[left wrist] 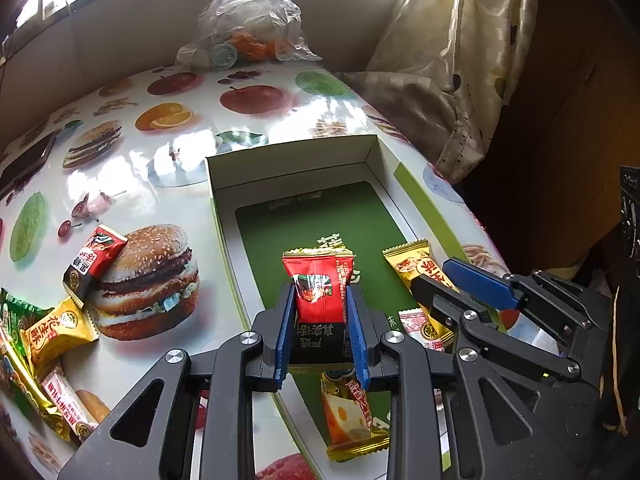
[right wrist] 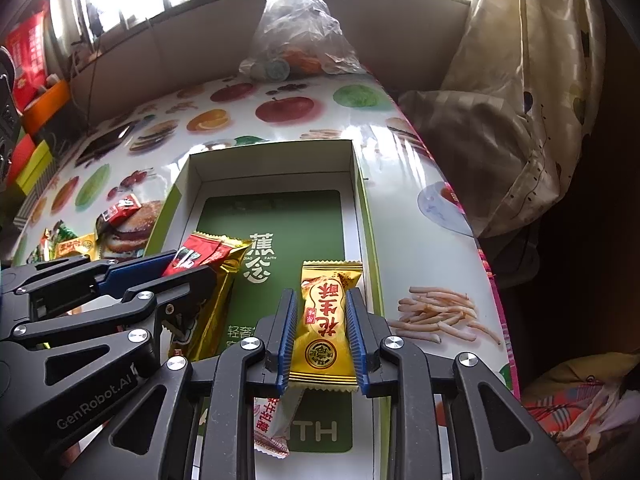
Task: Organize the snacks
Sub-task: 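Lower both snacks into the box and open both grippers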
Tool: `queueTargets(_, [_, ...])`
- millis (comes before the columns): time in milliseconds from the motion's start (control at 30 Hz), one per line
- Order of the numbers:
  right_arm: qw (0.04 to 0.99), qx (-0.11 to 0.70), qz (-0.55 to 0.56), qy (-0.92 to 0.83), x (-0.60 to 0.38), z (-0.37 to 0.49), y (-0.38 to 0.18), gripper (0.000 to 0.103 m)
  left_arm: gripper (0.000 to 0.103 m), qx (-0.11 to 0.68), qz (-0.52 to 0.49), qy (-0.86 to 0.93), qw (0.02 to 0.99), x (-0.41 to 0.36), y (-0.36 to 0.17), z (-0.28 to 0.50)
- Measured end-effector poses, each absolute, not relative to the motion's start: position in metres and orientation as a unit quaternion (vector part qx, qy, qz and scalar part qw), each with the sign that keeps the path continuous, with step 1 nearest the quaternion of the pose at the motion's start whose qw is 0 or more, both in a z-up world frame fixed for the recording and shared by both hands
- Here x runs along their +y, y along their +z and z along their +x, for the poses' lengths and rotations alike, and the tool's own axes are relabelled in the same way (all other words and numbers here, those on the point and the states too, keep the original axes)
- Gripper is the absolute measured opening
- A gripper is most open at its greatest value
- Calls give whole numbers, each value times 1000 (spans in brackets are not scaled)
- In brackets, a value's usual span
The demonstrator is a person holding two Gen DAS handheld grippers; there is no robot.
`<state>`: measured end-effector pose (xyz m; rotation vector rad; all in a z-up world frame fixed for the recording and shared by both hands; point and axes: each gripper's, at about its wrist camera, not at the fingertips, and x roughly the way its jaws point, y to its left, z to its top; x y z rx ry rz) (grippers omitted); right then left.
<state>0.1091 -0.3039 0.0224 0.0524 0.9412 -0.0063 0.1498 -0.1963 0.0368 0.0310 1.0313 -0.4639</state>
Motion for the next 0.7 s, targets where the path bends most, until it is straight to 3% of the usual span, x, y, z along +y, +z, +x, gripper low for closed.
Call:
queueTargets(267, [896,443,26,-8,-305,107,26,35,27,487,16,-217,846,-193,38,151])
queueTargets(500, [897,440,30,-13,-308,105,27,36,37,483,10,-217,848,-187,39,149])
queueTargets(700, [898,438,31,-15,-307,104,29,37,37,480,9,-218,850,-185,42,148])
